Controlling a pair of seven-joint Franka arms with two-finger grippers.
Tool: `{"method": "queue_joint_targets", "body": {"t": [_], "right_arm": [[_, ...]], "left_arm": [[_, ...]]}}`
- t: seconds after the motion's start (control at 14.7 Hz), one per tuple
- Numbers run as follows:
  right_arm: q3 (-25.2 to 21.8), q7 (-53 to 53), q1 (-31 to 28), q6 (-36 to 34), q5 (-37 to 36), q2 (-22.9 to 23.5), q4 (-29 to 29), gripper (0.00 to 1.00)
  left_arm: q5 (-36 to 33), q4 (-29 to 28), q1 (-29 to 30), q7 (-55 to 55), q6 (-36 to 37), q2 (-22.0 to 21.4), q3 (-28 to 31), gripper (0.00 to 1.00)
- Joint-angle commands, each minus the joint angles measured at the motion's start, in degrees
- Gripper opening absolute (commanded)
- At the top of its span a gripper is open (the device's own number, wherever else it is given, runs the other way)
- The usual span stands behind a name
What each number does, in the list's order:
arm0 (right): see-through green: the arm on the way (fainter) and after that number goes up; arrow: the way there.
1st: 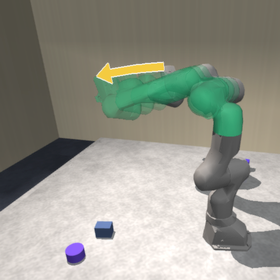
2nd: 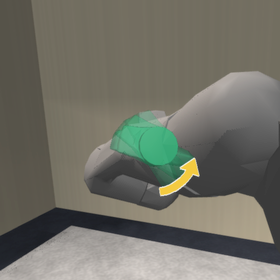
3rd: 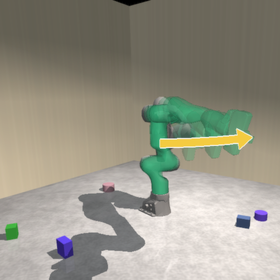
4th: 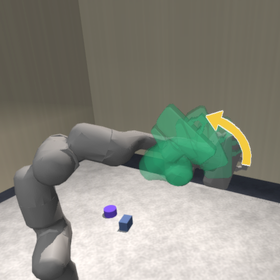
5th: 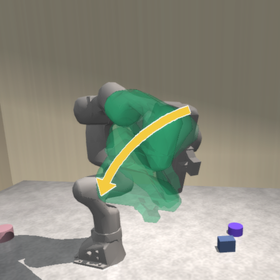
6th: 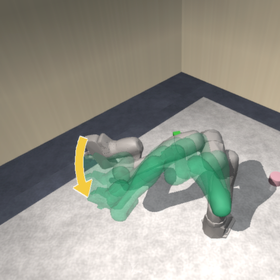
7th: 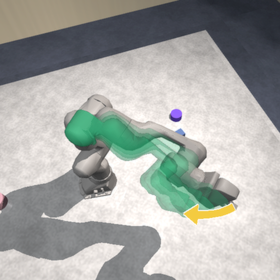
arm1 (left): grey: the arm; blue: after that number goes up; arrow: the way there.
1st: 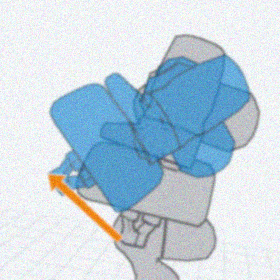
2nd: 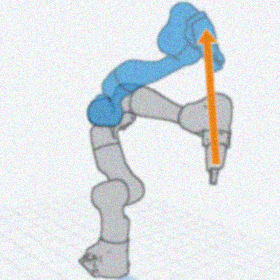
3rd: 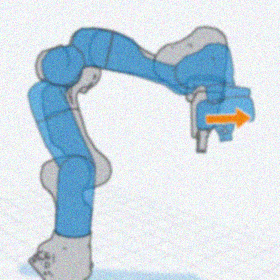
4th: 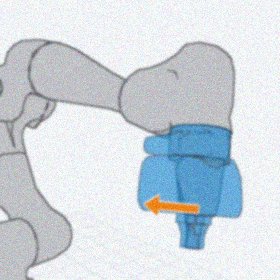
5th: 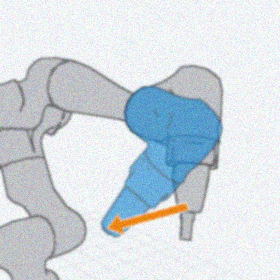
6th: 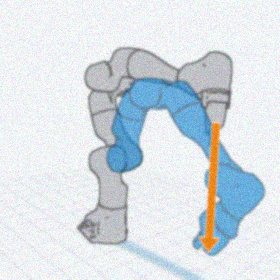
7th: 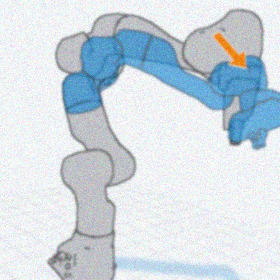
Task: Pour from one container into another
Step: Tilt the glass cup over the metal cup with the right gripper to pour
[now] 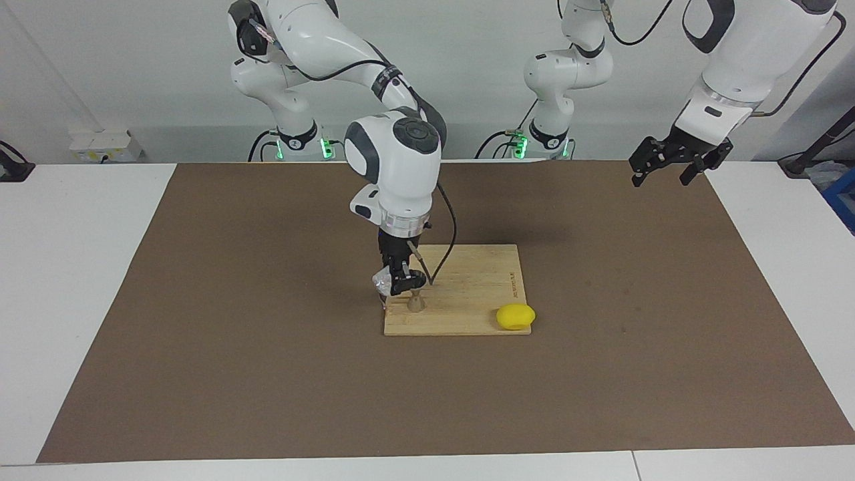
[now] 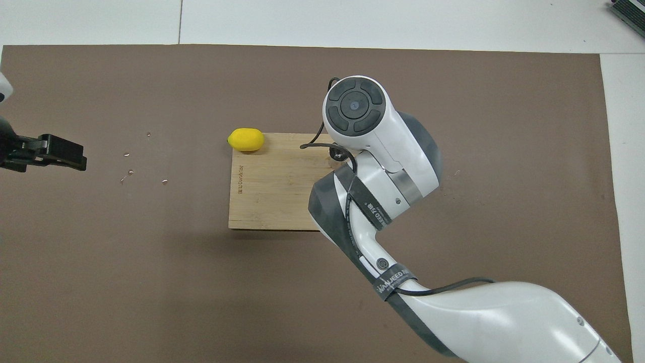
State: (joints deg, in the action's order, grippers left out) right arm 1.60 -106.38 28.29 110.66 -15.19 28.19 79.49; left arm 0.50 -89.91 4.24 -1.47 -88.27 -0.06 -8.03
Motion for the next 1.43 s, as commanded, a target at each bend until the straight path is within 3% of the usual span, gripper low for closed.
{"method": "queue_joint_targets", "body": {"t": [0.0, 1.36], "right_arm": [[0.2, -0.7, 0.1, -1.0, -2.9, 0.8, -2.0, 0.0], [0.2, 1.1, 2.7, -2.7, -6.3, 0.1, -1.8, 0.0]], "left_arm": [[-0.4, -1.1, 0.6, 0.8, -0.1, -1.1, -0.3, 1.0], [-0.4, -1.1, 0.7, 0.7, -0.1, -1.1, -0.3, 1.0]]}}
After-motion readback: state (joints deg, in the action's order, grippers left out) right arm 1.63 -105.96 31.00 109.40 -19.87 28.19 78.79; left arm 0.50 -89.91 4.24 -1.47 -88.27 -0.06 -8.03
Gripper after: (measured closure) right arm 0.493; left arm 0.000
